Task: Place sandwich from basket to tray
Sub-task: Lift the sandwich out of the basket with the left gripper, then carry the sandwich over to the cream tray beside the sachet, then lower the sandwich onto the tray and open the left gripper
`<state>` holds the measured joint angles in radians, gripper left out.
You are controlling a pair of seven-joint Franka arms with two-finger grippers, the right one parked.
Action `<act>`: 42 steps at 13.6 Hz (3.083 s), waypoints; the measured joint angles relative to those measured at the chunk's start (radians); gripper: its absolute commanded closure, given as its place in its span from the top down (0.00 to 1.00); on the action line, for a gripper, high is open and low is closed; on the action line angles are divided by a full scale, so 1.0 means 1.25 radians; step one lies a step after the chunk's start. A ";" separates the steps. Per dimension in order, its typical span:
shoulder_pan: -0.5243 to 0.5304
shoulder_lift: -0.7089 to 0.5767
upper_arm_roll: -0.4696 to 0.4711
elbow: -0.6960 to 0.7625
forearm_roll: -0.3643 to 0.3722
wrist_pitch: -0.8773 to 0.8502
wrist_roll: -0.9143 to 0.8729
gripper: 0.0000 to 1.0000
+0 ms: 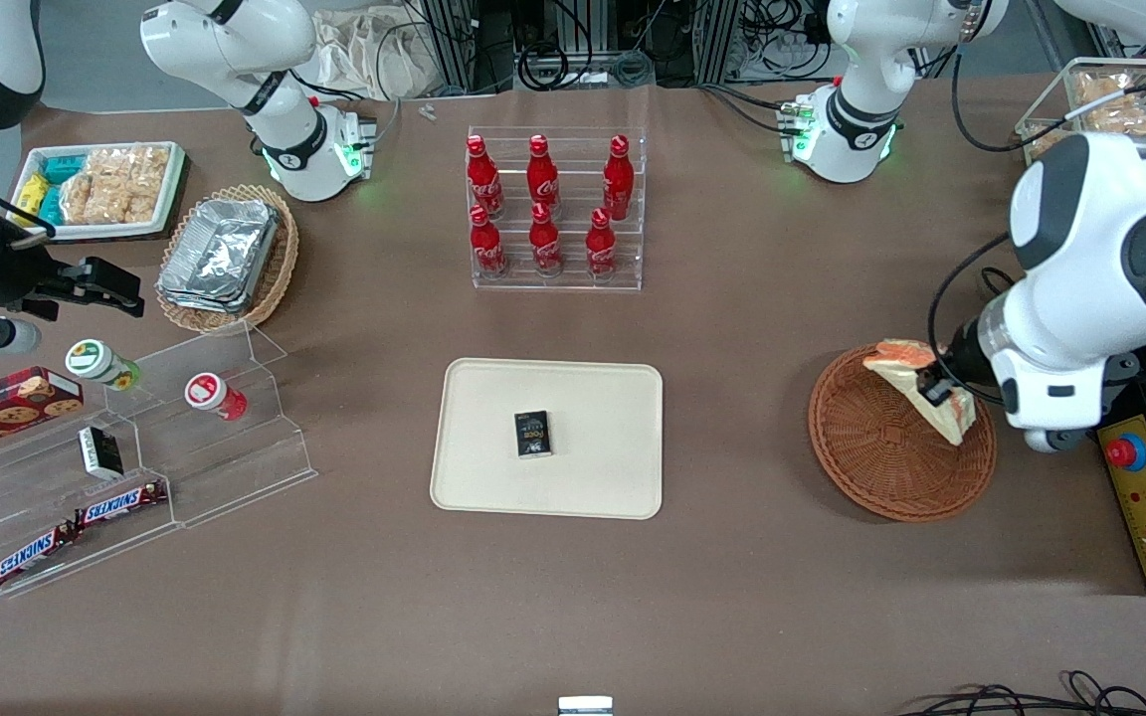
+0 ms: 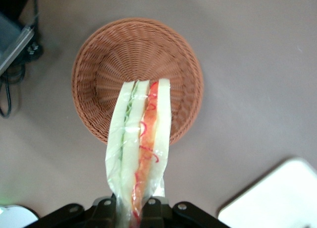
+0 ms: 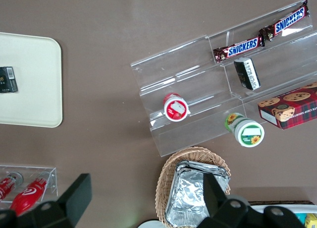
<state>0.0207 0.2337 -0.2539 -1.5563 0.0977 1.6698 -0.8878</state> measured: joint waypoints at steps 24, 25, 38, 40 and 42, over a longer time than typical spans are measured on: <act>-0.255 0.463 -0.172 0.104 0.165 0.421 0.121 0.80; -0.256 0.463 -0.170 0.104 0.165 0.421 0.117 0.99; -0.217 0.312 -0.147 0.174 0.156 0.157 0.181 0.99; -0.177 0.256 -0.147 0.174 0.153 0.075 0.247 0.99; -0.125 0.205 -0.146 0.174 0.142 -0.005 0.332 0.99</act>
<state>-0.1361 0.4905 -0.4360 -1.3393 0.2758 1.6637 -0.4733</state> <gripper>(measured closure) 0.004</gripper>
